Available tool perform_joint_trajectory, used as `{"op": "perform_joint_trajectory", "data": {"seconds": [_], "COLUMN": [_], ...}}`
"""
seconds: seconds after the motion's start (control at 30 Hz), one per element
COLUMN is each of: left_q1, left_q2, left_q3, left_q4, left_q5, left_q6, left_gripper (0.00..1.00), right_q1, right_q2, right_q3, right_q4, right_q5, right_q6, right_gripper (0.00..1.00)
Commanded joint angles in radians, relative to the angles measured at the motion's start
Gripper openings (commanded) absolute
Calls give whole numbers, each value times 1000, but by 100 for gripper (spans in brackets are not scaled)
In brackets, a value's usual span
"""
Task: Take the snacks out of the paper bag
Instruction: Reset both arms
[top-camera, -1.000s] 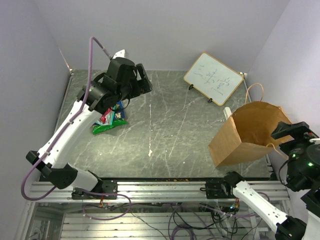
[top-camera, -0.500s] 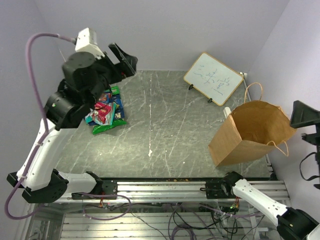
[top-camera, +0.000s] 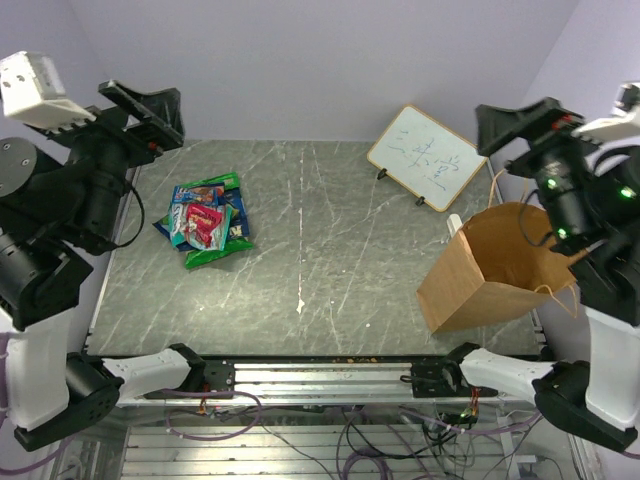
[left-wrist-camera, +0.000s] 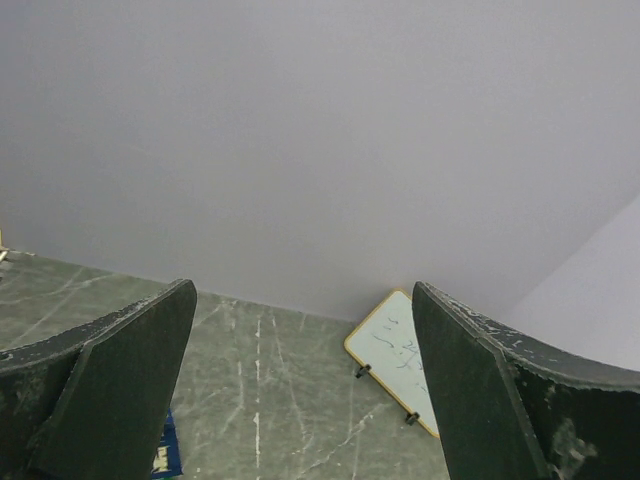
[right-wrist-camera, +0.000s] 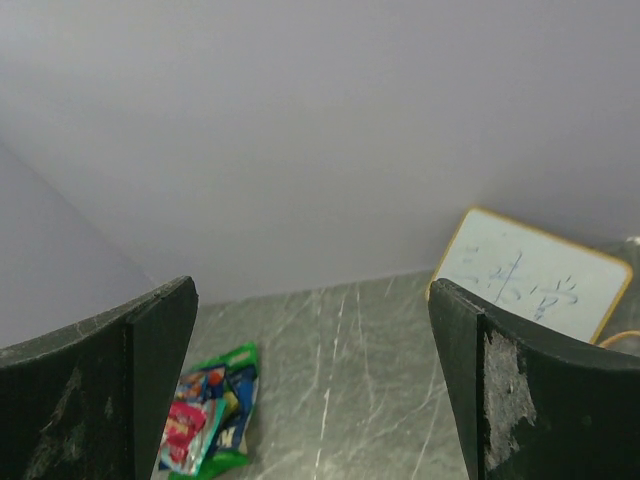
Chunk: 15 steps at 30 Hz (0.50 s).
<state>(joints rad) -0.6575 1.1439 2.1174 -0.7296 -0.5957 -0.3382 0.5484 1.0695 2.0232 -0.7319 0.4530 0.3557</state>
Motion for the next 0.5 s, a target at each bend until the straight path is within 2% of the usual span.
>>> {"op": "perform_joint_trajectory", "data": {"seconds": [0.0,0.47], "left_q1": [4,4], "left_q2": [-19,-48], "left_q3": [-12,-44], "left_q4": [-53,-85], "left_q5": [-67,-71], "left_q6": [33,1], "left_gripper": [99,100], "right_q1": [-1,-2], "right_q2": [14,23], "right_q3": [-12,-26], "right_q4": [27,-4], "right_q5": [-47,18], "right_q6": [61,89], "right_gripper": [100,100]}}
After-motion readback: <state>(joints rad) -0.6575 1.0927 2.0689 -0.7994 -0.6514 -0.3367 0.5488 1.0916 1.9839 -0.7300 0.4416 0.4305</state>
